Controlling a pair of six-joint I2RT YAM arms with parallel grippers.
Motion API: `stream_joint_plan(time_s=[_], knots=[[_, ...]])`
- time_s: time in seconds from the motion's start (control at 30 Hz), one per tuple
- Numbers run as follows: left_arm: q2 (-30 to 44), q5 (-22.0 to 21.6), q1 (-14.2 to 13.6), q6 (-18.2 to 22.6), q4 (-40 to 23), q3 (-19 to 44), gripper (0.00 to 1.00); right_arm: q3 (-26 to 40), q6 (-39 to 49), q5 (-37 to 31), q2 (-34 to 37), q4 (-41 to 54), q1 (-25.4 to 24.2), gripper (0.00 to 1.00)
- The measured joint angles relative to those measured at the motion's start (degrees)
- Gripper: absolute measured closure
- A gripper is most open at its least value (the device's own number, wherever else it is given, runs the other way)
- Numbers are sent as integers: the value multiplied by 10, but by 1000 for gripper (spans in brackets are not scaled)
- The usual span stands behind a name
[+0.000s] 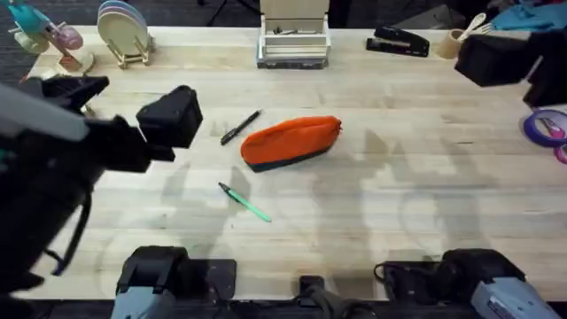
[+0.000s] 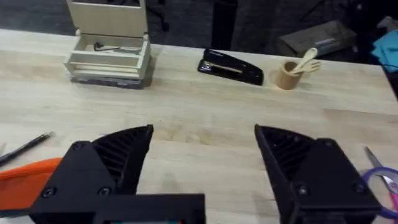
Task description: Unzip the bag, pick up the pens from the table one at a time and place them inside, then zip the bag closed.
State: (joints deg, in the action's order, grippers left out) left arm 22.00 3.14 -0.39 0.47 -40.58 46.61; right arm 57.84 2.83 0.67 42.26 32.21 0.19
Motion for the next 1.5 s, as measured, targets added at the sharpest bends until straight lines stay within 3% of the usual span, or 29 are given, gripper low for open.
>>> stream_joint_plan(time_s=[0.3, 0.53, 0.8, 1.13, 1.3, 1.5], knots=[[129, 48, 0, 24, -89, 97, 8, 4, 0, 27, 31, 4, 0, 3], [203, 98, 0, 116, -144, 105, 8, 4, 0, 33, 31, 25, 0, 3], [260, 126, 0, 203, -155, 105, 7, 4, 3, 33, 36, 80, 0, 4], [336, 215, 0, 379, -209, 105, 7, 4, 36, 33, 49, 108, 9, 4], [373, 241, 0, 411, -209, 105, 7, 4, 46, 33, 49, 108, 13, 3], [406, 255, 0, 422, -202, 105, 7, 5, 50, 34, 49, 108, 13, 4]])
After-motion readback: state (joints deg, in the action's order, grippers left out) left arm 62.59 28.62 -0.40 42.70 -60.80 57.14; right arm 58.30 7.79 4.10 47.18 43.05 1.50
